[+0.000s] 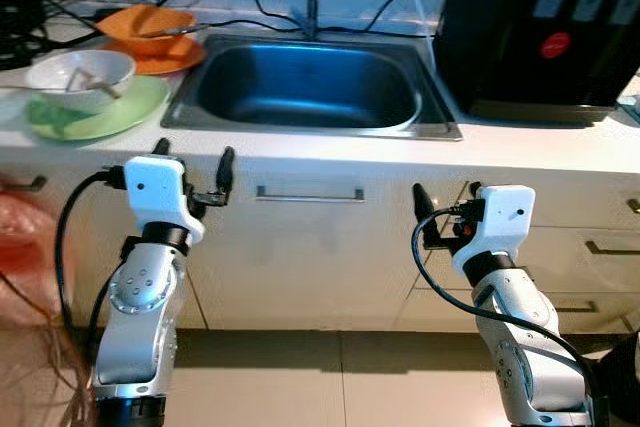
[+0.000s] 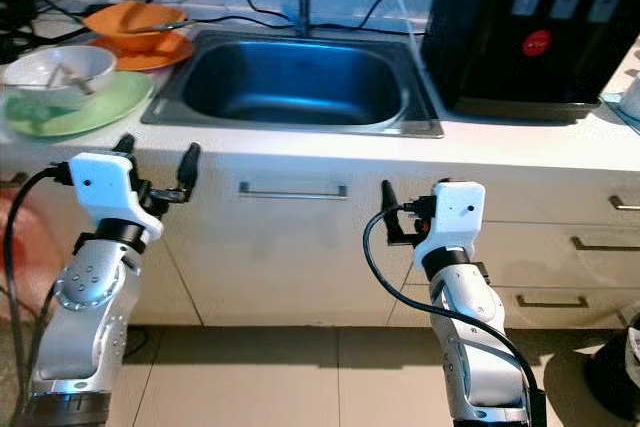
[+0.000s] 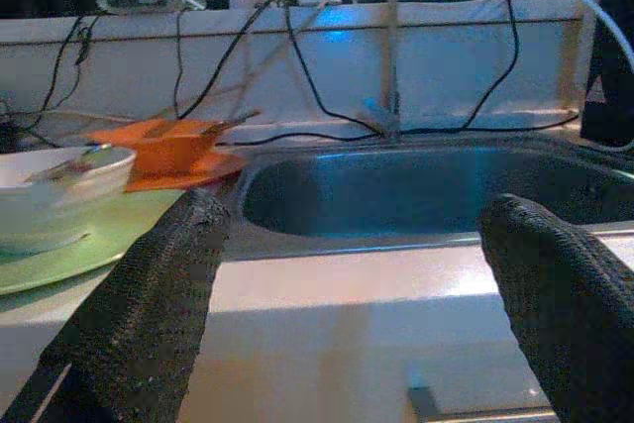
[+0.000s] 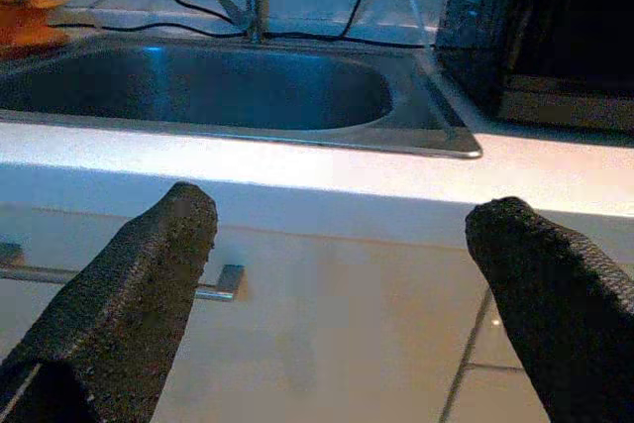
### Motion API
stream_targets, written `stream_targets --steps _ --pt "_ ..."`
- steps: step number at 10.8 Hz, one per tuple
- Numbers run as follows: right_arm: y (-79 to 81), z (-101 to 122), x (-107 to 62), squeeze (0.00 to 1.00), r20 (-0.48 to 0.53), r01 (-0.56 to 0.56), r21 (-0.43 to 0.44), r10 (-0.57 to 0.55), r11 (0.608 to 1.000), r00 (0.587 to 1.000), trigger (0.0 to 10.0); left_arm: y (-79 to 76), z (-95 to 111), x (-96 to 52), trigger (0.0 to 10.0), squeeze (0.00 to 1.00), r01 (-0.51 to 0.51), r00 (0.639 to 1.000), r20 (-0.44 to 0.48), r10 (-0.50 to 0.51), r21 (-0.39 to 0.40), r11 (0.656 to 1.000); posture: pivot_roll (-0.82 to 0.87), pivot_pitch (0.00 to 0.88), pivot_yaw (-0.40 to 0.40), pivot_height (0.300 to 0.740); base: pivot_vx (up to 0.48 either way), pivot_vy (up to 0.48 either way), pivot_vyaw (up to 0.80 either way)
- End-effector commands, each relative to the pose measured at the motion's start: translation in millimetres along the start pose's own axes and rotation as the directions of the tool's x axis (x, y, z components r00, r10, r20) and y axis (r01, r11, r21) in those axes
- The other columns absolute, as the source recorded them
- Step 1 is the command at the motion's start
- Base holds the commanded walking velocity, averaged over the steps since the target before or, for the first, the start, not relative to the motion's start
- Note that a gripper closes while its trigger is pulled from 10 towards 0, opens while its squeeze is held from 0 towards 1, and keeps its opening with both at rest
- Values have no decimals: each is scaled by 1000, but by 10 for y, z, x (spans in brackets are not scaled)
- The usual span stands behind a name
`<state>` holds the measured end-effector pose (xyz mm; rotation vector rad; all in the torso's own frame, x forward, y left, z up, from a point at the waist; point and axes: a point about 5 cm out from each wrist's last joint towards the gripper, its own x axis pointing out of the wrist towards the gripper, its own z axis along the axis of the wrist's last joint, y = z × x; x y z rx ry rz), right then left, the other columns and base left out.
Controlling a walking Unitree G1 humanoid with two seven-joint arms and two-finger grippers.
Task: Kitchen organization
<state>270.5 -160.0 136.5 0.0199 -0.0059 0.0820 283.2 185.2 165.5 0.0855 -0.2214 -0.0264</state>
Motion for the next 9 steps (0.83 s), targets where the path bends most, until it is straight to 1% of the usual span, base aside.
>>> stream_targets --steps 1,2,3,5,9 --pt "-38 86 30 0 23 14 -9 -13 1000 1000 10000 7 11 26 10000 0 -4 1000 -4 4 -18 1000 22 0 -43 740 330 0 0" --pt "-24 104 36 0 31 -10 19 9 1000 999 10000 -5 35 46 10000 0 9 1000 8 -9 -20 1000 28 0 -46 740 390 0 0" --pt "29 148 38 0 58 -42 32 40 999 998 10000 0 83 81 10000 0 8 1000 23 -8 -28 1000 29 0 -45 740 446 0 0" --pt "73 185 48 0 82 -68 32 65 997 995 10000 -35 101 87 10000 0 12 1000 27 -11 -36 999 29 0 -42 740 446 0 0" --pt "100 187 50 0 92 -91 38 88 995 992 10000 -57 107 107 10000 0 24 999 29 -23 -41 999 30 0 -37 740 447 0 0"
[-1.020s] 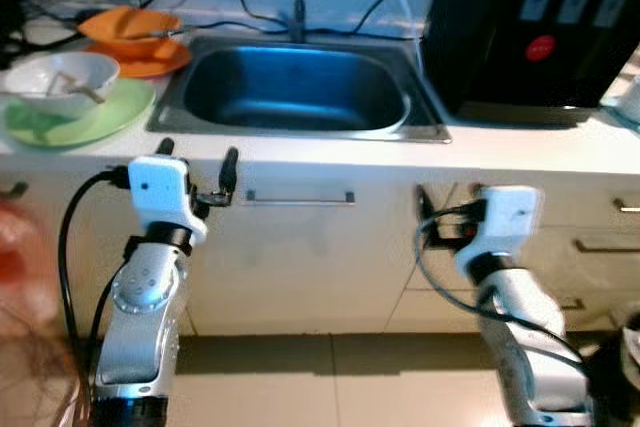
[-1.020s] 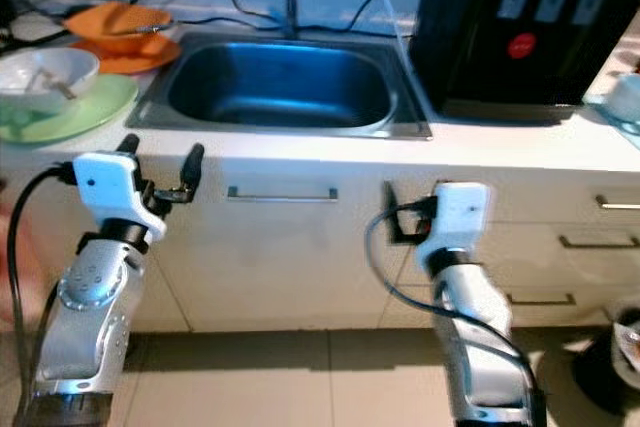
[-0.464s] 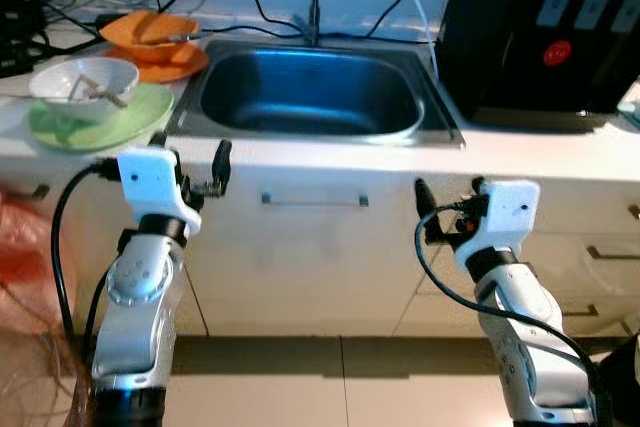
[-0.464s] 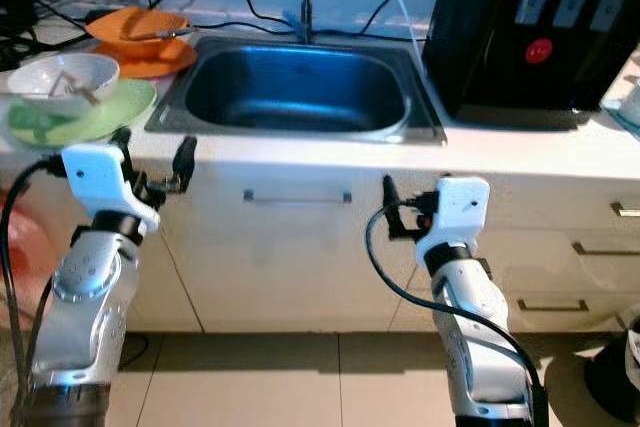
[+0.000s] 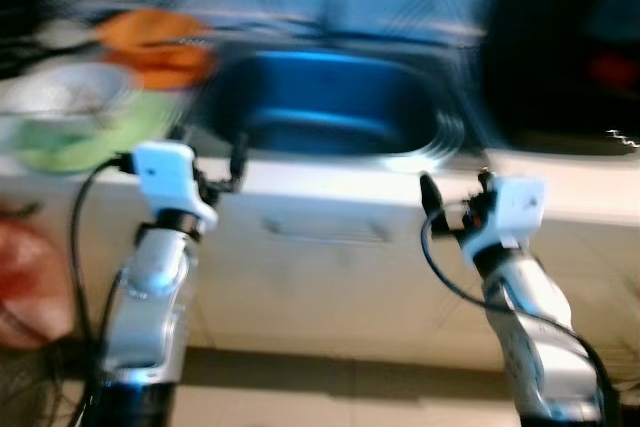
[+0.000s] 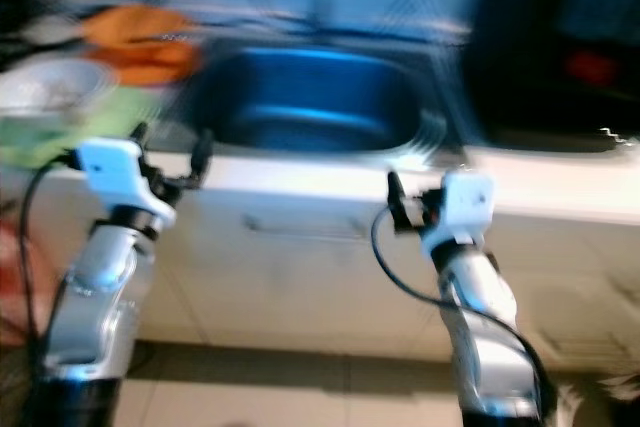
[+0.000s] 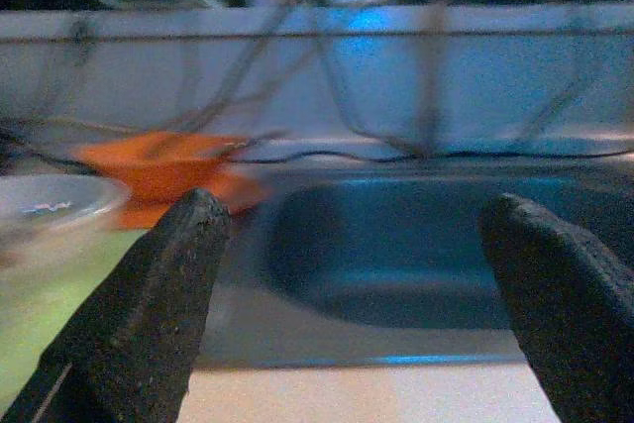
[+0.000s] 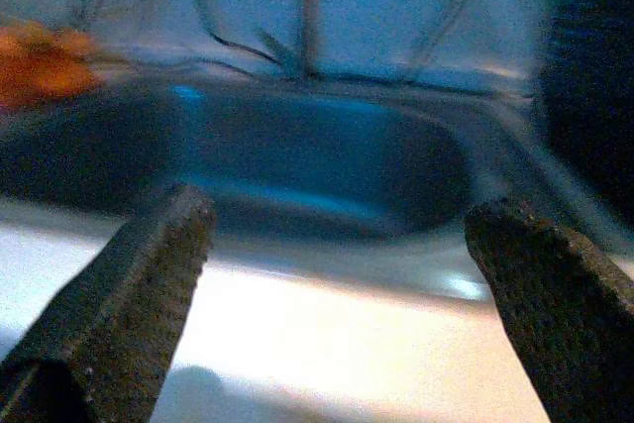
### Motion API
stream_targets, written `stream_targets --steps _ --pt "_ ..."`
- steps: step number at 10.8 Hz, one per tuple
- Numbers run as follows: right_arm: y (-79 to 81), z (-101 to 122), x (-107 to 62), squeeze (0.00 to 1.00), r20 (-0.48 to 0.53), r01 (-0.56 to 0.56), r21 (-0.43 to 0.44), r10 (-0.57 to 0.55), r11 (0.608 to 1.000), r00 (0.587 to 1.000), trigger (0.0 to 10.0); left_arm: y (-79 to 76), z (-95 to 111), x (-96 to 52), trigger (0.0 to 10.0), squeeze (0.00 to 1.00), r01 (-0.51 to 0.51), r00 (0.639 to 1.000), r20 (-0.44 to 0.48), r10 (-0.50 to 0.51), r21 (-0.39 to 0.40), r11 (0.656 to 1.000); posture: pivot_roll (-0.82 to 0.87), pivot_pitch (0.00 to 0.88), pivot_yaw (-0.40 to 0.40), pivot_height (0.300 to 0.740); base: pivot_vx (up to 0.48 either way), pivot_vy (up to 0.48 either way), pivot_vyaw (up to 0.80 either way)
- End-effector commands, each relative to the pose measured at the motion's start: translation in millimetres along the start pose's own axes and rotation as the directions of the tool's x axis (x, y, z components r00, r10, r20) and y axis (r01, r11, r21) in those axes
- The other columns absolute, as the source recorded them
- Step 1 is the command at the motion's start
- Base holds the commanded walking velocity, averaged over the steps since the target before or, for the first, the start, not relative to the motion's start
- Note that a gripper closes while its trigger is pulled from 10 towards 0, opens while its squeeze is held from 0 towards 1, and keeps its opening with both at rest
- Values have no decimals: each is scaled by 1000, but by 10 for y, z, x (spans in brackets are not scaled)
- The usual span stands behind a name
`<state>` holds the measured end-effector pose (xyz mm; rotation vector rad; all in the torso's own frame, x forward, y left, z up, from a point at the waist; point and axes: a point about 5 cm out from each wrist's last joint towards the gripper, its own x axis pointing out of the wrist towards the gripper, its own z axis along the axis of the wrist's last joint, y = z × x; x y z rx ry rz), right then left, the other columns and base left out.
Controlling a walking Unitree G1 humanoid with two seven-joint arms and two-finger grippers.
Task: Kitchen organization
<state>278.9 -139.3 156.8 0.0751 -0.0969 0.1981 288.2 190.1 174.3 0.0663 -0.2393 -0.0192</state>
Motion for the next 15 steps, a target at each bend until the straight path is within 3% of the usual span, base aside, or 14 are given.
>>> stream_targets --steps 1,7,11,15 --pt "-96 -2 -64 0 -1 26 -12 -26 1000 1000 10000 -123 39 42 10000 0 37 999 13 -37 -24 999 29 0 -35 740 446 0 0" --pt "-79 -7 -69 0 8 24 0 -24 1000 1000 10000 -141 -1 50 10000 0 2 1000 -20 -3 -50 999 30 0 -36 740 54 0 0" --pt "-79 -17 -62 0 5 27 4 -27 1000 1000 10000 -141 -26 55 10000 0 6 999 -40 -8 -55 998 32 0 -37 740 0 361 0" --pt "-95 34 -30 0 23 46 3 -46 999 999 10000 -180 61 55 10000 0 60 998 12 -59 -16 998 33 0 -39 740 0 0 0"
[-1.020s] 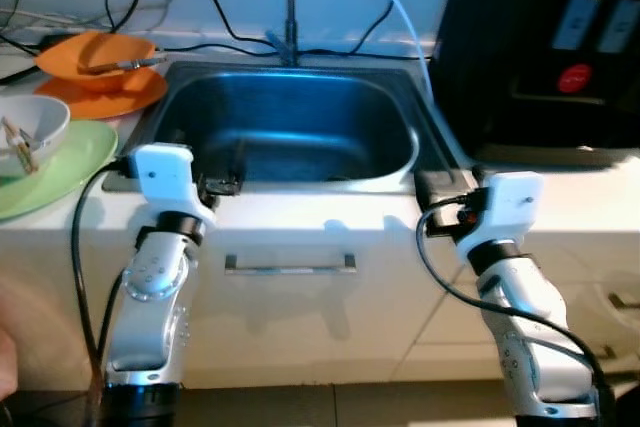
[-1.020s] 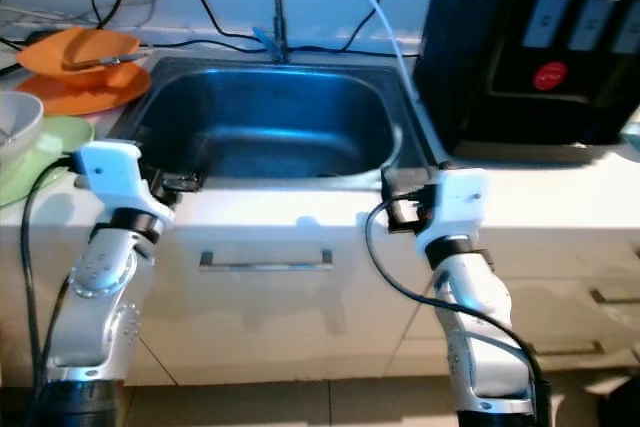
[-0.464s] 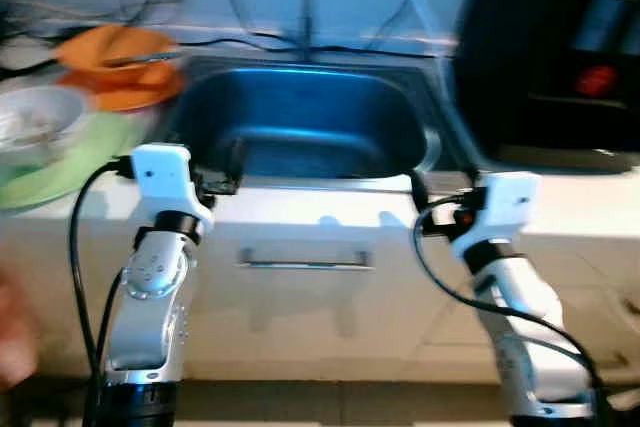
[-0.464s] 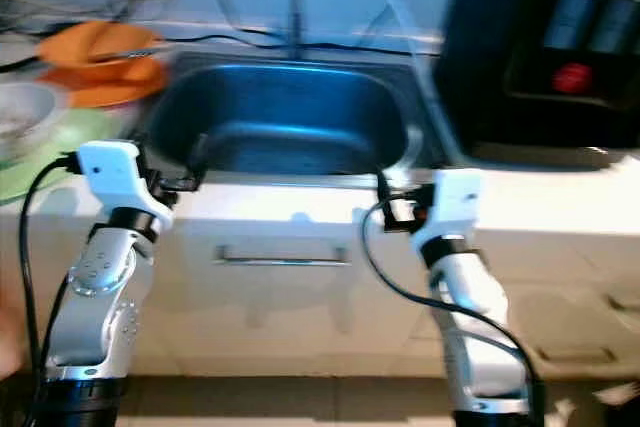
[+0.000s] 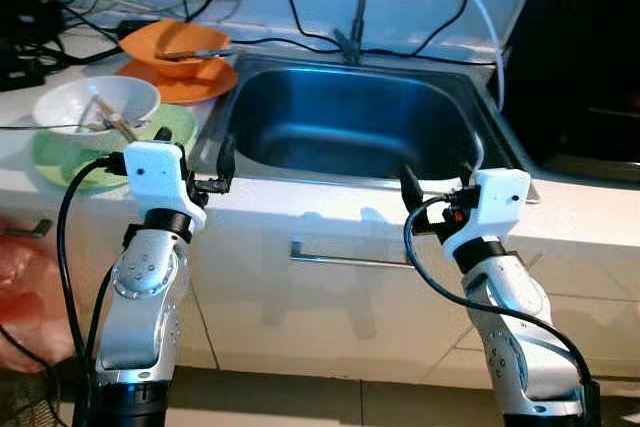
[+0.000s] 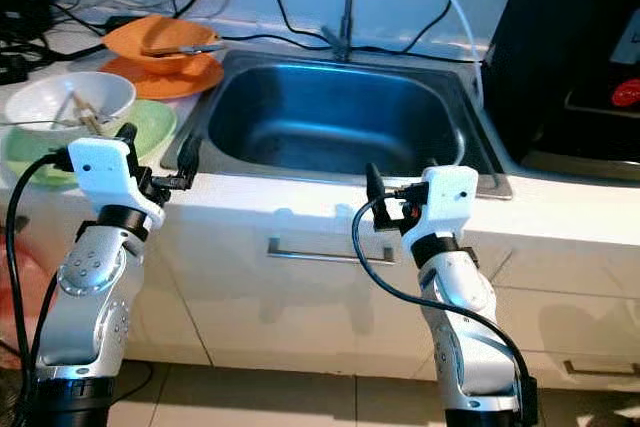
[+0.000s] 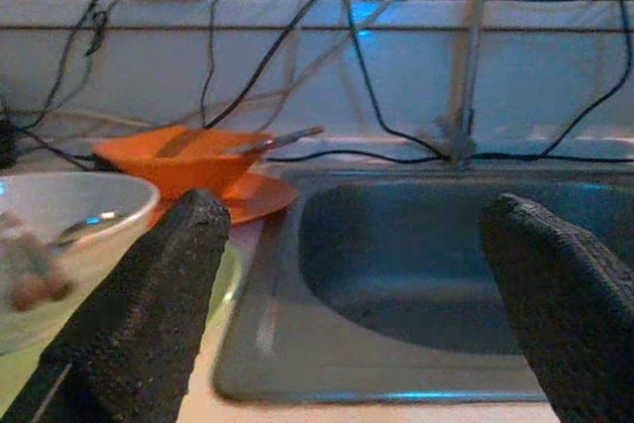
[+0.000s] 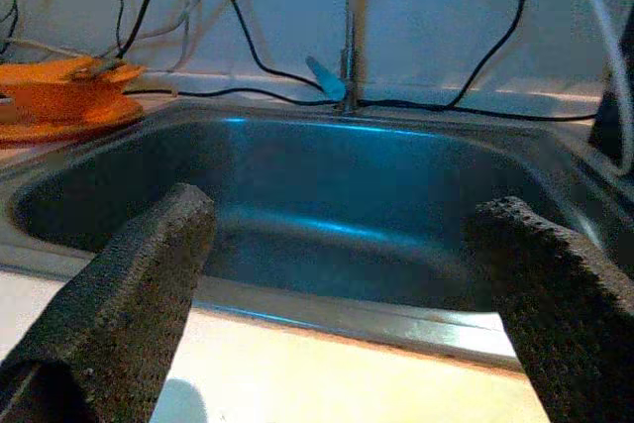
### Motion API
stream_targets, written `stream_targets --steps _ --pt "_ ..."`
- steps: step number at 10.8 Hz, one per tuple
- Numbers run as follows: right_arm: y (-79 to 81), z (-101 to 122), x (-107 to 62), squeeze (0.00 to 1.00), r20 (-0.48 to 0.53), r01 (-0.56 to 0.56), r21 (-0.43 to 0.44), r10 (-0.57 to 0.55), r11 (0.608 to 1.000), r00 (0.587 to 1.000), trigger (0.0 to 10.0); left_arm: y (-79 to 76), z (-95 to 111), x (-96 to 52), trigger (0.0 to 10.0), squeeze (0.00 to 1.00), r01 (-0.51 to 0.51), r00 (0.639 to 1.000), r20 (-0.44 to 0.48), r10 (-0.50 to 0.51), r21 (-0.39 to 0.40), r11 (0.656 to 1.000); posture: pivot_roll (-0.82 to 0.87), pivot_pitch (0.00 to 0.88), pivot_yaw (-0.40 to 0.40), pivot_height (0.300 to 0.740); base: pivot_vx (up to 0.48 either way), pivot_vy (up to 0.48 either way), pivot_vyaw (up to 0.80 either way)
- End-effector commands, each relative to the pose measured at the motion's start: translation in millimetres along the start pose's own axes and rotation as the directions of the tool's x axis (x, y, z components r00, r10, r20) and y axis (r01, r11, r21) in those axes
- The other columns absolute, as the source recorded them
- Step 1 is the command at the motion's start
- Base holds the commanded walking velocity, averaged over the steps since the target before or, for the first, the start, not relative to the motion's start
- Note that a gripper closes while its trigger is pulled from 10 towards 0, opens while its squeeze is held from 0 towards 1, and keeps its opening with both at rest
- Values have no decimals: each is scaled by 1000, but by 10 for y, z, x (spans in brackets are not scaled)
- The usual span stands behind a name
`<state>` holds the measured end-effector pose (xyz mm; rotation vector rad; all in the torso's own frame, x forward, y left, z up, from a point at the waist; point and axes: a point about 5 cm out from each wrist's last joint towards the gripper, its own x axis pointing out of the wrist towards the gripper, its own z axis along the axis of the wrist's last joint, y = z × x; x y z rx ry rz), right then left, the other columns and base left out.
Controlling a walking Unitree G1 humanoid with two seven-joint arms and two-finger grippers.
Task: Kitchen organization
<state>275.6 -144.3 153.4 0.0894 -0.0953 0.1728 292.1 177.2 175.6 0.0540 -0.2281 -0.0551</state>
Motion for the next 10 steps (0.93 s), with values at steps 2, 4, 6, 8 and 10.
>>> stream_targets --steps 2,4,6,8,10 --pt "-68 73 27 0 34 45 9 -45 999 998 10000 -51 37 10 10000 0 23 1000 12 -23 -4 1000 34 0 -37 740 0 480 0" --pt "-73 102 41 0 53 69 15 -70 998 996 10000 -59 29 30 10000 0 20 1000 2 -20 -12 1000 31 0 -39 740 0 480 0" --pt "-80 91 38 0 26 74 42 -75 996 997 10000 -85 99 21 10000 0 57 997 51 -60 46 997 29 0 -40 740 0 137 0" --pt "-79 91 32 0 29 73 29 -74 997 997 10000 -149 225 12 10000 0 97 987 121 -108 93 991 30 0 -39 740 0 0 0" --pt "-80 95 38 0 31 77 23 -77 997 997 10000 -186 330 22 10000 0 110 976 175 -129 114 987 32 0 -42 740 0 0 0"
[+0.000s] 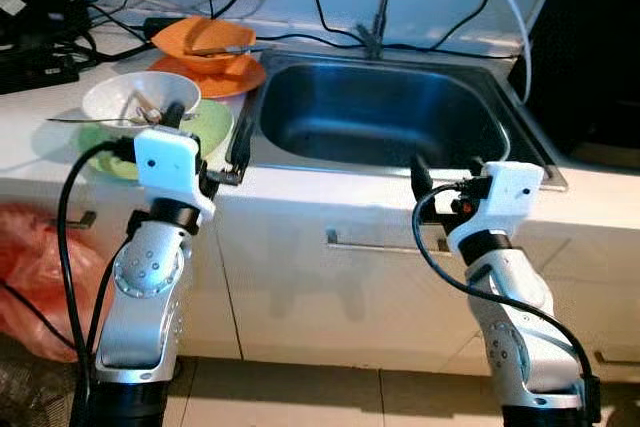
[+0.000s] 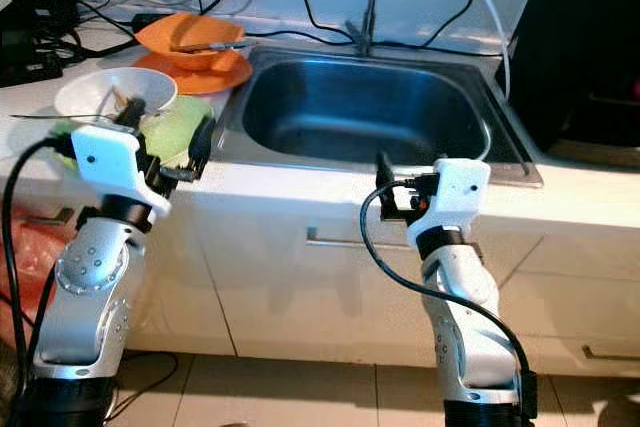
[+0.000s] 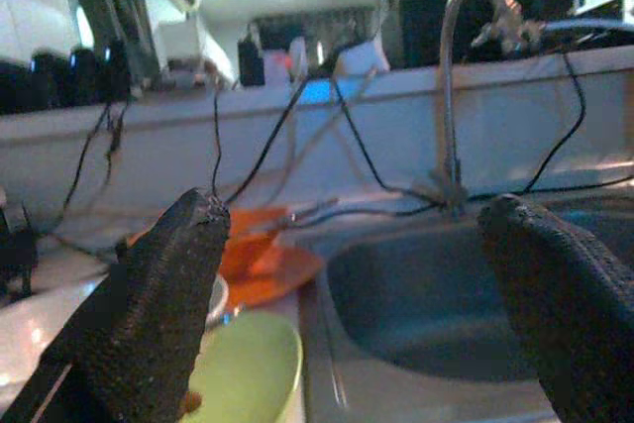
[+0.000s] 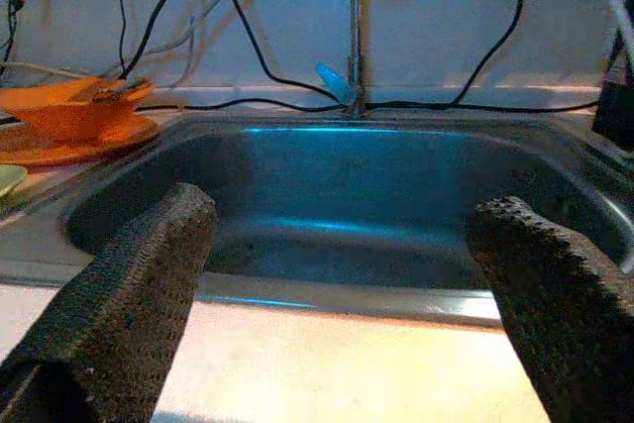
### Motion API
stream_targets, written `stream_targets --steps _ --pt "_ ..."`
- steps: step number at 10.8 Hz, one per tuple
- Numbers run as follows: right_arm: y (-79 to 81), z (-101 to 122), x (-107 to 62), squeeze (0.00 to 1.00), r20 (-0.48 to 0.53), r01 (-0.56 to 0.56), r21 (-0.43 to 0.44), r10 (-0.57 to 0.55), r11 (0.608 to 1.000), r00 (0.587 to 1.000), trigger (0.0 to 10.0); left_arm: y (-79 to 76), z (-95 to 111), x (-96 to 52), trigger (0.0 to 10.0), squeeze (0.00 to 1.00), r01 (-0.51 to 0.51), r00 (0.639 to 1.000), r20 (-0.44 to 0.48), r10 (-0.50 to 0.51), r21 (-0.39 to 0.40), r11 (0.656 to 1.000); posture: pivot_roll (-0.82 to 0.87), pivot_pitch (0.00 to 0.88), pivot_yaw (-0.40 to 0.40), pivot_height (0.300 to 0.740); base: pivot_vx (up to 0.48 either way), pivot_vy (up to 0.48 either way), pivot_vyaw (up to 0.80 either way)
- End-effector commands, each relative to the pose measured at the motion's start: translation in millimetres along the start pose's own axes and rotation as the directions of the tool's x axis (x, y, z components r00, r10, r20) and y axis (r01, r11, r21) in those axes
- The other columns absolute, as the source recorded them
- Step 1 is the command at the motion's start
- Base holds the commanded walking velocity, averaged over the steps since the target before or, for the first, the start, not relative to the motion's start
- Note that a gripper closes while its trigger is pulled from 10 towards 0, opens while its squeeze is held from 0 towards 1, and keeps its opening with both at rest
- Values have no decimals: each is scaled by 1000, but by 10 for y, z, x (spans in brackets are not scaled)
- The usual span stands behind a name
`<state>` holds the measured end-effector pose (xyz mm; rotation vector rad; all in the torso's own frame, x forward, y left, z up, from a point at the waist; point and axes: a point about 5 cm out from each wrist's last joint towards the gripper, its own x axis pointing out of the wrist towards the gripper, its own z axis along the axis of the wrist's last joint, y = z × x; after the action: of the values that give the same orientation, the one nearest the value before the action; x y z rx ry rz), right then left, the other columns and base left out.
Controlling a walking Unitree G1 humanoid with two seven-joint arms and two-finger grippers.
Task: Kitchen organization
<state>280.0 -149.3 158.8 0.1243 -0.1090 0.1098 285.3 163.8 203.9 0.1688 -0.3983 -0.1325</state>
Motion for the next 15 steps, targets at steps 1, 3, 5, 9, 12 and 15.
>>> stream_targets --steps 1,3,5,9,12,15 --pt "-32 42 0 0 13 10 -9 -10 1000 1000 10000 -6 186 42 10000 0 5 996 94 -9 51 999 33 0 -44 740 0 0 0" --pt "-20 44 5 0 17 -6 -12 6 1000 1000 10000 195 177 8 10000 0 -122 990 75 117 55 991 41 0 -46 740 0 0 0" --pt "10 74 11 0 42 -20 -25 21 1000 999 10000 217 43 -14 10000 0 -137 991 -1 137 21 990 41 0 -44 740 0 0 0" --pt "1 73 13 0 37 -12 -30 13 999 999 10000 217 38 9 10000 0 -139 990 -12 139 8 990 36 0 -41 740 0 211 -400" --pt "17 66 11 0 40 -18 -30 19 999 999 10000 184 65 14 10000 0 -124 992 1 124 22 992 38 0 -42 740 0 320 -533" --pt "22 75 5 0 51 -25 -31 27 999 998 10000 166 98 23 10000 0 -120 993 18 119 39 992 37 0 -38 740 0 0 0"
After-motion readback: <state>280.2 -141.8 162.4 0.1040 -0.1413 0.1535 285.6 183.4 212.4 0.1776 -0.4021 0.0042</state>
